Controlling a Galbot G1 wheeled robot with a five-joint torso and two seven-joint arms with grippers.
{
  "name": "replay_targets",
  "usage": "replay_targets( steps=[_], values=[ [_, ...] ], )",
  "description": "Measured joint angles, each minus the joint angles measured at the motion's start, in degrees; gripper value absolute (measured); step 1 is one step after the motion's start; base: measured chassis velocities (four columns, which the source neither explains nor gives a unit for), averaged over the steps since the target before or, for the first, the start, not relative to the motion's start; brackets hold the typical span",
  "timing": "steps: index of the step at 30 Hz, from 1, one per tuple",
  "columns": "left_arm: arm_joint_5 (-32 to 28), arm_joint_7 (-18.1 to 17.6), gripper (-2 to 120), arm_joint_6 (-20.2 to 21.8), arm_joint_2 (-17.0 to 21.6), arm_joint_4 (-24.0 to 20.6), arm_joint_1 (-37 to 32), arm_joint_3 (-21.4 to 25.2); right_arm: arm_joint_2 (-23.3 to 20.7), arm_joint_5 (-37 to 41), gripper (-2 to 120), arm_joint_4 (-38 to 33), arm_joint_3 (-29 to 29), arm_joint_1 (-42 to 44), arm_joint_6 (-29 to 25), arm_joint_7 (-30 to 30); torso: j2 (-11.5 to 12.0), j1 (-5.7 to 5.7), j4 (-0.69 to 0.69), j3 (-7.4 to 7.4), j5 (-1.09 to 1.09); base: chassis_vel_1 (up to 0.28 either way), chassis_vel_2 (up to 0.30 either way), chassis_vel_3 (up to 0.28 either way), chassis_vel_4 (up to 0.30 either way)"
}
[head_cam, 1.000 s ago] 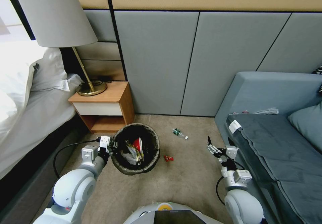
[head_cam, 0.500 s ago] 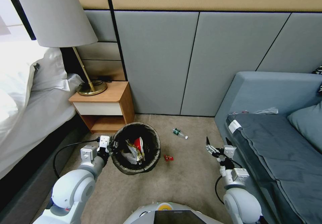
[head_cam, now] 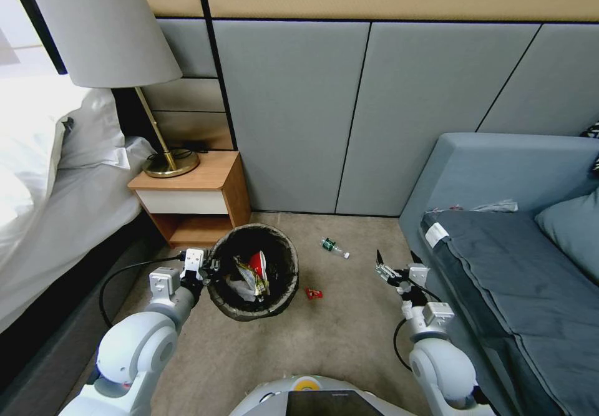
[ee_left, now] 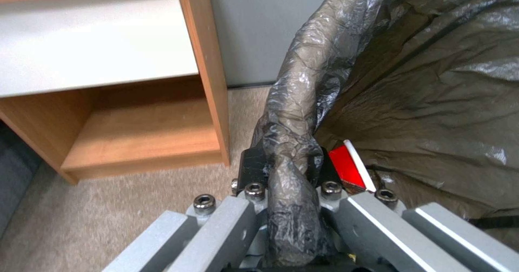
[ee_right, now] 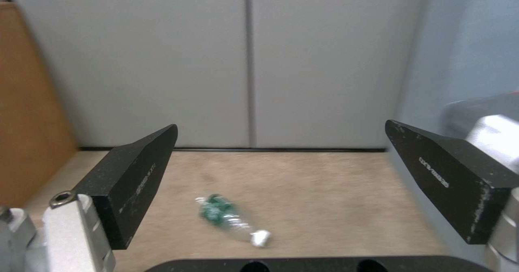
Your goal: Pick up the trash bin, then pick up the garbage from the floor and place it into the trash bin.
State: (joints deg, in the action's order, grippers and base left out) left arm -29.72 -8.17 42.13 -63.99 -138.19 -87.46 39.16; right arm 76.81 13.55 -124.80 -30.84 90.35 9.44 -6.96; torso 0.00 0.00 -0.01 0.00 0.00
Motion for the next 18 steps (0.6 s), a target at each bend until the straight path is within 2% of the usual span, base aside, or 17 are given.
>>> replay_targets(
  steps=[6,8,10,11,13,18],
  values=[
    [-0.04,-0.05,1,0.00,-0.52,-0.45,-0.24,-0.23,-2.68,3.31,100,3.40,1.34,-3.71,1.63,2.77,0.00,0.00,0.02,0.00,-0.01,0.000,0.000,0.000,0.000],
    [-0.03,-0.15,1,0.00,-0.89,-0.56,0.17,-0.71,-5.98,6.79,100,6.03,2.81,-5.57,2.78,4.72,0.00,0.00,0.00,0.00,0.00,0.000,0.000,0.000,0.000],
    [-0.03,-0.15,1,0.00,-0.89,-0.56,0.17,-0.71,-5.98,6.79,100,6.03,2.81,-5.57,2.78,4.72,0.00,0.00,0.00,0.00,0.00,0.000,0.000,0.000,0.000],
    [-0.09,-0.25,1,0.00,-0.96,-0.82,0.57,-0.70,-10.34,8.69,100,8.25,4.46,-7.05,3.37,6.61,0.00,0.00,0.01,0.00,-0.02,0.000,0.000,0.000,0.000],
    [-0.23,-0.25,1,0.00,-0.96,-0.95,0.73,-0.58,-13.21,9.55,100,9.47,5.55,-8.04,3.65,7.85,0.00,0.00,0.01,0.01,0.00,0.000,0.000,0.000,0.000],
    [-0.36,-0.24,1,0.00,-0.97,-1.04,0.77,-0.49,-15.24,10.22,100,10.49,6.43,-8.90,3.83,8.60,0.00,0.00,0.01,0.00,0.00,0.000,0.000,0.000,0.000]
  ],
)
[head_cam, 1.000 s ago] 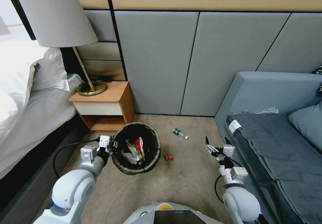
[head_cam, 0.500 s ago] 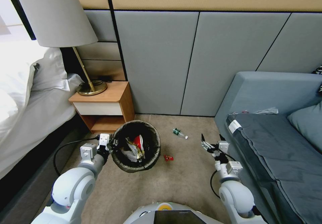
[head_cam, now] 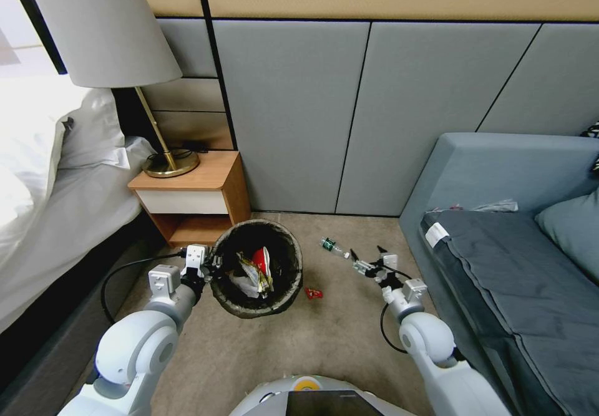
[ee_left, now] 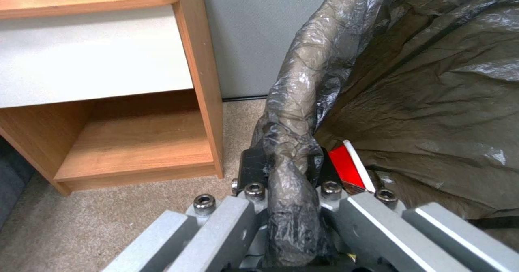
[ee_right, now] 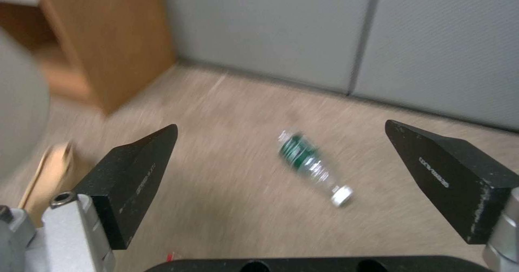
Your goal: Pick up the trash bin, then pick up the garbage from the floor and place it into the trash bin.
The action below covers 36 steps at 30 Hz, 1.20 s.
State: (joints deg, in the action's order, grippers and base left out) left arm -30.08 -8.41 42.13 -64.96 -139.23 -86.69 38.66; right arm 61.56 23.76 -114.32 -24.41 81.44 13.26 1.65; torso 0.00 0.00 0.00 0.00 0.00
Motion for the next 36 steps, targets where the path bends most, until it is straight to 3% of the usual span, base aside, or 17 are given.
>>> replay_targets(
  steps=[8,13,22,24,36],
  values=[
    [-0.68,0.02,1,0.00,0.21,-0.58,-0.17,0.73,-5.34,3.73,100,5.59,5.37,-5.75,0.62,2.83,0.00,0.00,0.00,0.00,-0.01,0.000,0.000,0.000,0.000],
    [-0.96,0.02,1,0.00,0.49,-0.72,-0.33,1.07,-6.03,4.30,100,8.94,8.09,-9.65,0.76,5.39,0.00,0.00,0.01,0.00,0.00,0.000,0.000,0.000,0.000],
    [-1.14,0.03,1,0.00,0.62,-0.62,0.15,0.87,-8.19,3.25,100,17.13,12.99,-16.36,-0.85,16.51,0.00,0.00,0.00,0.00,0.00,0.000,0.000,0.000,0.000],
    [-1.00,0.06,1,0.00,0.73,-0.29,0.00,1.36,-8.81,2.66,100,21.45,16.53,-19.22,-2.72,20.16,0.00,0.00,0.00,0.00,0.01,0.000,0.000,0.000,0.000],
    [-0.59,0.29,1,0.00,0.81,0.22,-0.98,3.06,-5.48,-1.91,100,36.50,30.15,-28.52,-8.93,24.41,0.00,0.00,0.01,0.00,0.01,0.000,0.000,0.000,0.000]
  ],
)
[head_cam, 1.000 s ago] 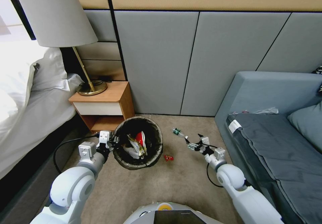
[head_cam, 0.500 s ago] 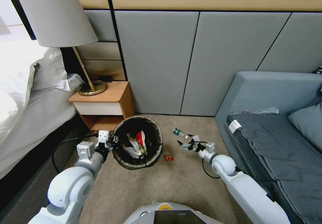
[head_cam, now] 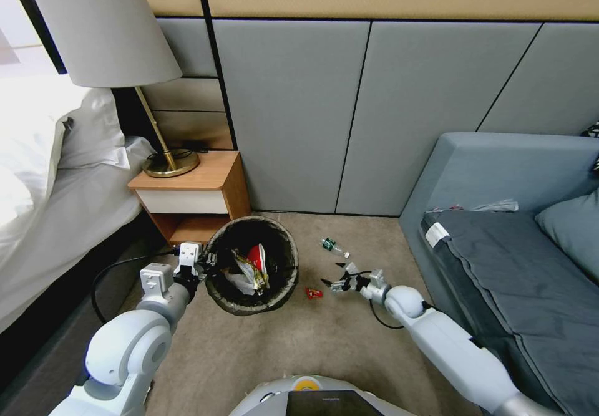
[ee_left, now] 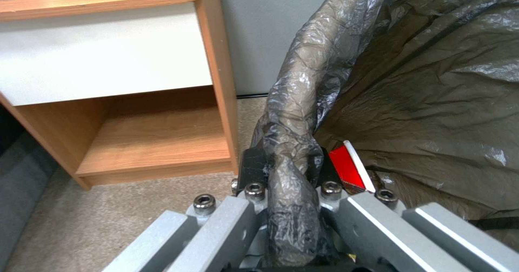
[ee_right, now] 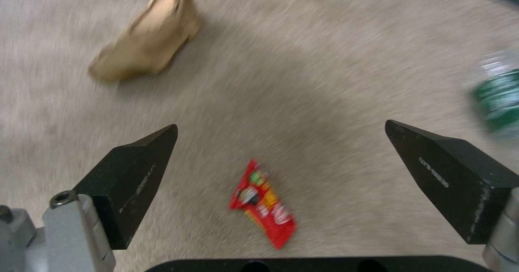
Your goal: Pick up the trash bin, then pick up the garbage from the floor and place it into the trash bin.
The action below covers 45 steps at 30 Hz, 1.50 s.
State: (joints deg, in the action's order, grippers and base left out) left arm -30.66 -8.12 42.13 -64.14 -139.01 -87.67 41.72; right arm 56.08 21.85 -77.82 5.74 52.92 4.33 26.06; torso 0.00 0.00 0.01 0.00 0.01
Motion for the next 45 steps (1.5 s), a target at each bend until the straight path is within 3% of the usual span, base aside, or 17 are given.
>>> replay_targets(
  steps=[4,10,18,21,45],
  values=[
    [0.01,0.02,1,0.00,-0.20,0.35,0.30,-0.22,2.11,-3.53,100,4.17,2.37,-1.40,-1.90,0.12,0.00,0.00,-0.03,0.00,0.01,0.000,0.000,0.000,0.000],
    [0.35,0.05,1,0.00,-0.57,0.85,0.40,-0.58,8.43,-13.07,100,13.81,3.44,-3.59,-9.88,-0.37,0.00,0.00,0.00,0.00,-0.02,0.000,0.000,0.000,0.000],
    [0.58,0.07,1,0.00,-0.71,1.37,0.83,-1.11,12.72,-16.50,100,21.27,3.78,-4.94,-14.54,-0.86,0.00,0.00,-0.03,0.00,0.01,0.000,0.000,0.000,0.000],
    [0.76,0.11,1,0.00,-0.83,1.49,0.89,-1.53,15.42,-17.67,100,25.79,3.32,-5.91,-19.00,-2.05,0.00,0.00,0.00,0.00,0.00,0.000,0.000,0.000,0.000],
    [0.89,0.44,1,0.00,-0.56,1.93,0.84,-1.69,18.75,-22.21,100,34.04,1.82,-4.85,-24.30,-2.49,0.00,-0.01,-0.01,-0.01,-0.01,0.000,0.000,0.000,0.000]
  ],
)
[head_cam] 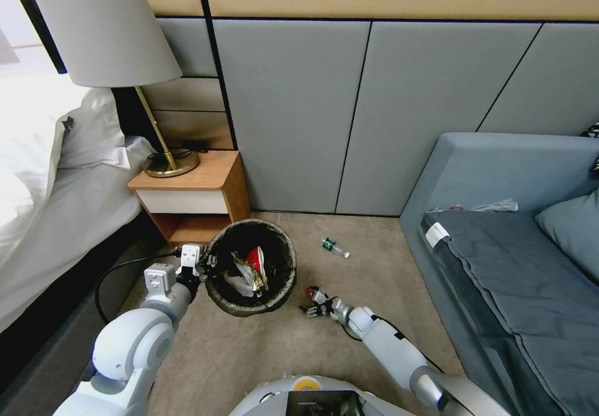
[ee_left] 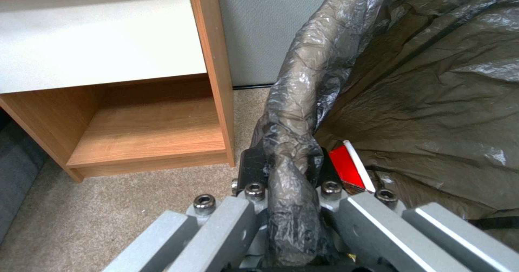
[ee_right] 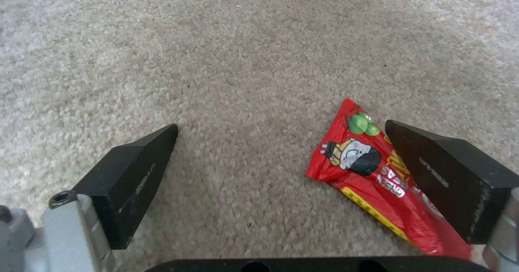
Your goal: Pick up the trash bin, then pick up the garbage from the floor and place it into the trash bin.
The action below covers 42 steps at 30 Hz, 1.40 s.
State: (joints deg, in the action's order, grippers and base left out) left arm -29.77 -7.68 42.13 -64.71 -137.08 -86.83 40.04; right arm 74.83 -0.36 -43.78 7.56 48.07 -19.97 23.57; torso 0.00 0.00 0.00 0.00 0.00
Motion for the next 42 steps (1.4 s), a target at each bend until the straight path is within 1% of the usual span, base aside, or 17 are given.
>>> replay_targets(
  steps=[5,16,28,34,38,42],
  values=[
    [0.03,0.13,1,0.00,0.20,0.06,-0.06,-0.05,0.73,-1.51,100,1.98,-1.80,-0.37,-0.84,0.08,0.00,0.00,0.03,0.00,-0.02,0.000,0.000,0.000,0.000],
    [0.05,0.28,1,0.00,0.36,0.16,-0.06,-0.34,0.90,-2.24,100,2.77,-3.05,-0.51,-0.92,0.10,0.00,0.00,0.02,0.00,-0.03,0.000,0.000,0.000,0.000],
    [0.12,0.49,1,0.00,0.43,0.36,-0.04,-0.46,0.33,-2.22,100,2.44,-3.84,-0.68,-0.60,-0.06,0.00,0.00,-0.01,0.00,0.03,0.000,0.000,0.000,0.000],
    [0.12,0.71,1,0.00,0.51,0.56,-0.01,-0.33,0.07,-1.83,100,2.66,-4.20,-0.61,-0.60,-0.08,0.00,0.00,0.00,0.00,-0.01,0.000,0.000,0.000,0.000],
    [0.12,0.90,1,0.00,0.51,0.83,0.05,-0.33,0.09,-0.85,100,4.10,-4.67,-0.92,-1.42,-0.07,0.00,0.00,0.01,0.00,-0.03,0.000,0.000,0.000,0.000],
    [0.13,1.13,1,0.00,0.72,1.21,0.21,-0.35,0.30,-0.78,100,5.03,-5.08,-1.00,-1.90,-0.08,0.00,0.00,0.01,0.00,0.01,0.000,0.000,0.000,0.000]
  ],
)
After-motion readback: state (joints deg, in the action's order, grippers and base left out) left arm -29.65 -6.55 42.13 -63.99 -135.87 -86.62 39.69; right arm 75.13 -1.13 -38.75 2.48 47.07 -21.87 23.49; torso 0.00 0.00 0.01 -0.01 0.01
